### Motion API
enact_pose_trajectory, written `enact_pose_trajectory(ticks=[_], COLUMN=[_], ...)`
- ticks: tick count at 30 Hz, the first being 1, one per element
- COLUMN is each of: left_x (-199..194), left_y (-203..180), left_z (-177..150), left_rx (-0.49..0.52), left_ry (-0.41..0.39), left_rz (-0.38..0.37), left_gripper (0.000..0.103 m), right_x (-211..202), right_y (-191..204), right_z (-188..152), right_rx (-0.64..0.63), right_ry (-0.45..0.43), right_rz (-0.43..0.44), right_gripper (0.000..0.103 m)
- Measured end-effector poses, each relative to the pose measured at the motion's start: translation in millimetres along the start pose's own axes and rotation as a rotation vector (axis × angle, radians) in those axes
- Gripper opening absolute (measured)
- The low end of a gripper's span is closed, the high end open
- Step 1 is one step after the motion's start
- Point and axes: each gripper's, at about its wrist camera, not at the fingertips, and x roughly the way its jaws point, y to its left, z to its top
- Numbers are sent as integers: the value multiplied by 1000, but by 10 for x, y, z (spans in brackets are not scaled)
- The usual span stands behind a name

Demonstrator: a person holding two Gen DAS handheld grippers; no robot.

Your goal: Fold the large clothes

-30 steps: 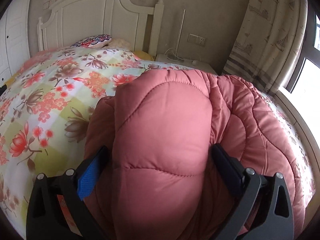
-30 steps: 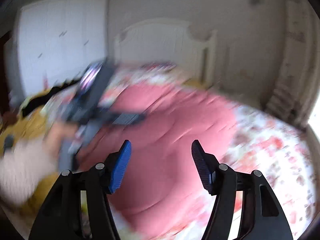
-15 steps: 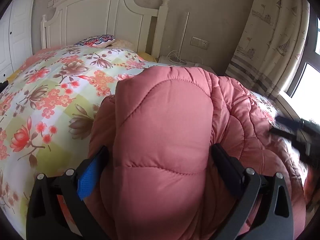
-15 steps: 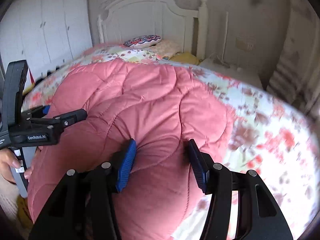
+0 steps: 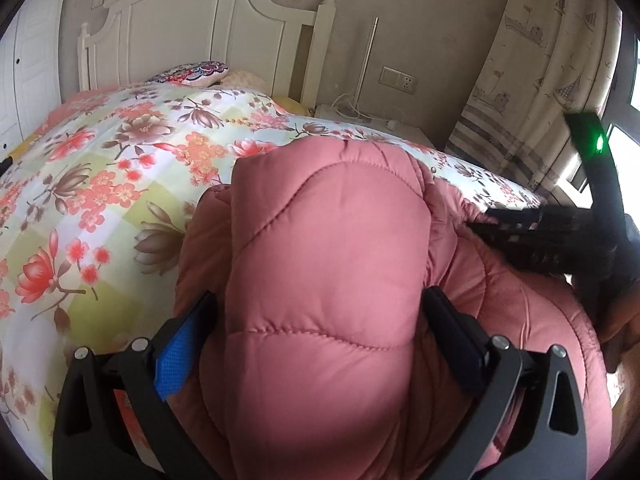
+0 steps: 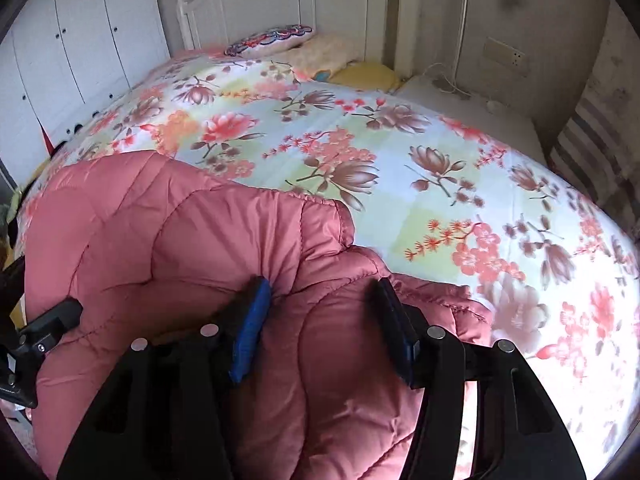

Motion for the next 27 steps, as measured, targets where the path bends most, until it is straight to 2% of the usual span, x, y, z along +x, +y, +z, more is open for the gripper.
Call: enact_pose_trajectory(ticks=[3, 5, 9, 10, 12, 15, 19, 23, 27], left_x=[-14, -17, -21, -21, -14, 4, 23, 3, -12], left_y=[-8, -12, -18, -18, -29, -38, -67, -131, -128], left_z=[-8, -6, -6, -5, -4, -1, 4, -11, -23], left_rx=[1, 3, 3, 4, 10, 16, 29, 68, 64], left_ry=[-7, -7, -6, -6, -1, 10, 24, 12, 4], left_rz=[6, 7, 10, 11, 27, 43, 59, 89, 94], left_gripper=[101, 101, 101, 101, 101, 101, 101, 101, 101], right_x=[-151, -235, -318, -261, -68, 259, 434, 442, 134], right_y=[114, 169, 448, 572, 759, 912, 910, 821, 686], right_z=[118, 224, 488, 537, 600, 655, 683, 621, 558], right_rx=[-66, -76, -129, -167, -219, -274, -267, -215, -128], right_ry=[-3, -36, -73, -52, 10, 122, 203, 175, 83], right_rz=[-73, -61, 90, 142, 175, 130, 122, 91, 66], right_gripper=[54, 54, 54, 54, 54, 54, 57, 61, 64])
